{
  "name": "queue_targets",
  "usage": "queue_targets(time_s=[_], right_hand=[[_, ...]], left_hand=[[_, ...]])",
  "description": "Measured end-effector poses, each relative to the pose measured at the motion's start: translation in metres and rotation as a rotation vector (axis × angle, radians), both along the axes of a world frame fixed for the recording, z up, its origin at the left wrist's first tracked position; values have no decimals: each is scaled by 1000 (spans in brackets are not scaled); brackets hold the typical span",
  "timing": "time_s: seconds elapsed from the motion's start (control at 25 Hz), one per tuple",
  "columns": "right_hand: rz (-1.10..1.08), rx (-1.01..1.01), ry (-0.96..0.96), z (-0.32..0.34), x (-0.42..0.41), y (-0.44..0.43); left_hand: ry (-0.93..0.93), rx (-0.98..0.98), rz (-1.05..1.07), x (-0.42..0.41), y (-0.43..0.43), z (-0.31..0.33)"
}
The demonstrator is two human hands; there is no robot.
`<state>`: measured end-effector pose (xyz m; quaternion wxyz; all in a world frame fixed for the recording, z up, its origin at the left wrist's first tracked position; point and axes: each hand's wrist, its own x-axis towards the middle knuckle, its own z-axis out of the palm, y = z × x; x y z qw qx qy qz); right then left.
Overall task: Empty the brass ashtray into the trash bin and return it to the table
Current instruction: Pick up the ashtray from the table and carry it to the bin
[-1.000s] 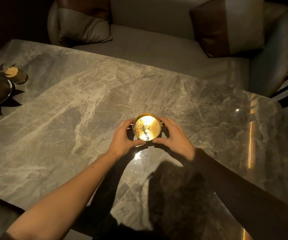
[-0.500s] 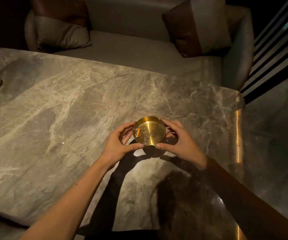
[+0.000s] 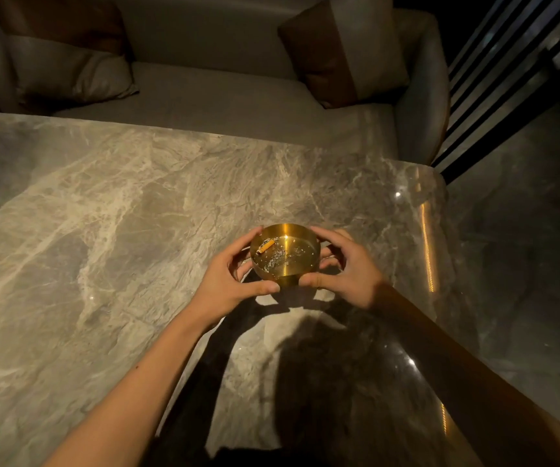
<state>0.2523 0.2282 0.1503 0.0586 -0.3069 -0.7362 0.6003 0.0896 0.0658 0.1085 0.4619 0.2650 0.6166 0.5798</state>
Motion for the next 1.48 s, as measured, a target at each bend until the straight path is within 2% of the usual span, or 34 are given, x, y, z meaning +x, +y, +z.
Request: queue_targets(time_s=[0.32,0.64,0.92,1.16,1.48], right_hand=[[-62,-67,-137,3,-1,-19],[-76,-114,-75,-23,47,3],[-101,-193,-13,-47,169,80],[-198,-132,-31,-50,298,157],[-310,-73,-17,-59,365,196]], left_hand=[[-92,-15,-1,-7,-16,-25],[-17,-69,-12,42,6,-15],[115,-172,-3,167,87,-15],[82,-230,-67,286,176,-3],[62,-237,-166,343,246,-15]])
